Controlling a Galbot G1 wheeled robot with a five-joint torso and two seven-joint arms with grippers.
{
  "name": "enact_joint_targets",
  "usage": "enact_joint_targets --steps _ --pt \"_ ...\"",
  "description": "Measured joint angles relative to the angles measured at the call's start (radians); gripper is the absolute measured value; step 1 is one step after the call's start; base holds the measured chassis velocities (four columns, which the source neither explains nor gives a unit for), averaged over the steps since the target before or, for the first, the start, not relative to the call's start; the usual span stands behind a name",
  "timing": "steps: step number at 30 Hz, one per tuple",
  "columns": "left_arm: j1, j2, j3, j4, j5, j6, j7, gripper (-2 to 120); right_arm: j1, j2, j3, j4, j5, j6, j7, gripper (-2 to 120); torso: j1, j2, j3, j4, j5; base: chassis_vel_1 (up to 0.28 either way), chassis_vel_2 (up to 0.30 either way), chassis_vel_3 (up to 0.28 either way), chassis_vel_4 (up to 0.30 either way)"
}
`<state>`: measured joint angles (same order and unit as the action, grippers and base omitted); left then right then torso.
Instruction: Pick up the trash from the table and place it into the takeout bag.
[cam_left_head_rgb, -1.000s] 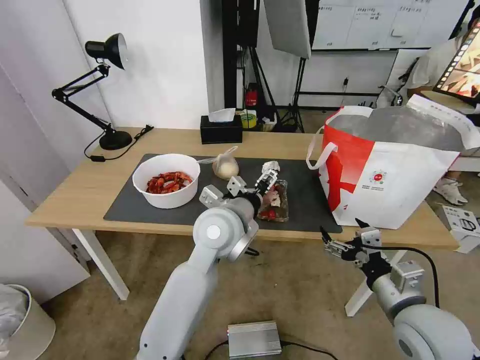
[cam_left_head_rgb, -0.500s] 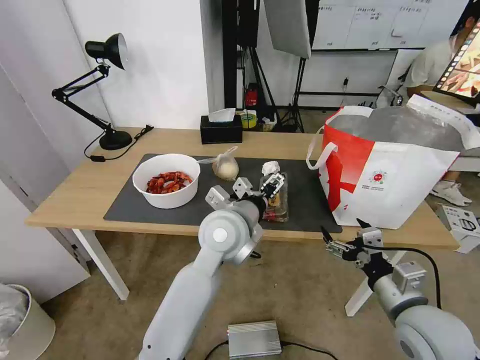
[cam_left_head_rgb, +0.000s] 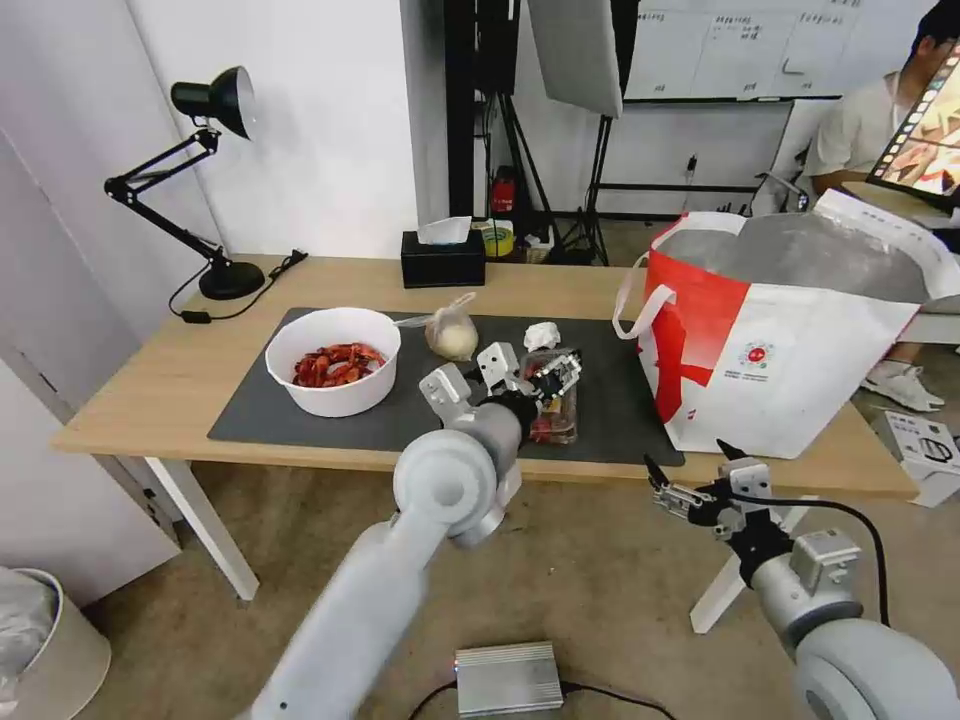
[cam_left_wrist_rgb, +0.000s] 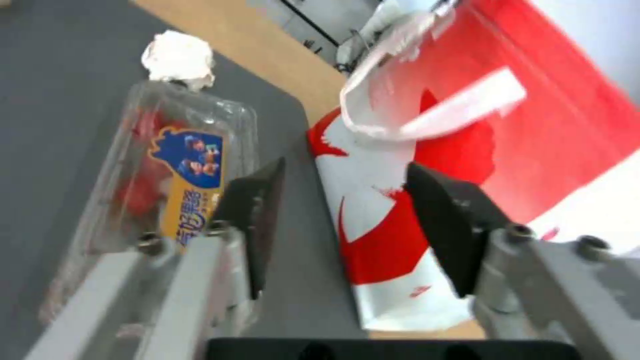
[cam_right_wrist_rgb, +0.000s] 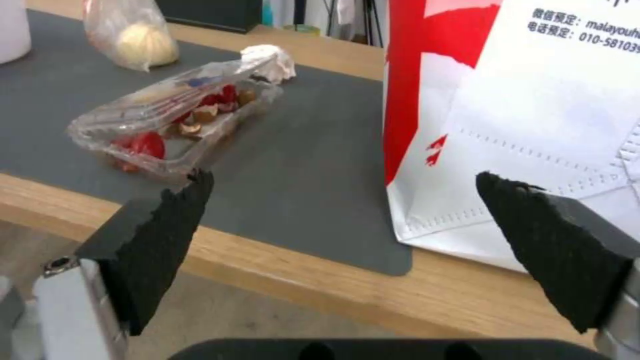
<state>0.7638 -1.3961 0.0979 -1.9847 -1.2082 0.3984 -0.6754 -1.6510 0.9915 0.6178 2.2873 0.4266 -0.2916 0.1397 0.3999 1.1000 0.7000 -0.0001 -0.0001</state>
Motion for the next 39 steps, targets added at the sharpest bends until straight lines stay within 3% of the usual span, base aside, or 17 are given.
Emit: enact_joint_targets --steps 2,4,5,8,15,31,39 --pt "-0.001 0.012 0.009 0.003 0.023 0.002 0.019 45 0.0 0.002 0.0 0.001 0.0 0.0 0.0 100 0.0 0.0 0.0 0.0 0.0 0.0 0.0 0.0 0.0" --pt "-0.005 0.044 0.035 0.017 0.09 0.01 0.092 33 -0.003 0.004 -0.001 0.004 -0.001 0.0 0.0 100 0.0 0.0 0.0 0.0001 0.0 0.0 0.0 0.0 0.0" --pt "-0.005 0.044 0.035 0.017 0.09 0.01 0.092 33 -0.003 0.004 -0.001 0.004 -0.001 0.0 0.0 100 0.0 0.0 0.0 0.0001 0.0 0.0 0.0 0.0 0.0" --pt "-0.035 0.065 0.056 0.047 0.149 0.036 0.169 21 -0.006 0.009 -0.001 0.005 -0.003 0.001 0.0 100 0.0 0.0 0.0 0.0002 0.0 0.0 0.0 0.0 0.0" --pt "-0.087 0.089 0.119 0.122 0.242 0.038 0.243 0 -0.02 0.016 0.0 0.014 -0.005 0.001 0.0 100 0.0 0.0 0.0 0.0001 0.0 0.0 0.0 0.0 0.0" --pt "-0.103 0.102 0.185 0.228 0.462 0.027 0.315 0 -0.016 0.009 0.009 0.01 0.004 0.021 -0.001 100 0.0 0.0 0.0 0.0001 0.0001 0.0 0.0 0.0 0.0" --pt "-0.095 0.114 0.188 0.239 0.498 0.012 0.322 0 0.029 -0.02 0.005 0.003 0.153 -0.008 0.021 100 0.0 0.0 0.0 0.0001 0.0001 0.0 0.0 0.0 0.0"
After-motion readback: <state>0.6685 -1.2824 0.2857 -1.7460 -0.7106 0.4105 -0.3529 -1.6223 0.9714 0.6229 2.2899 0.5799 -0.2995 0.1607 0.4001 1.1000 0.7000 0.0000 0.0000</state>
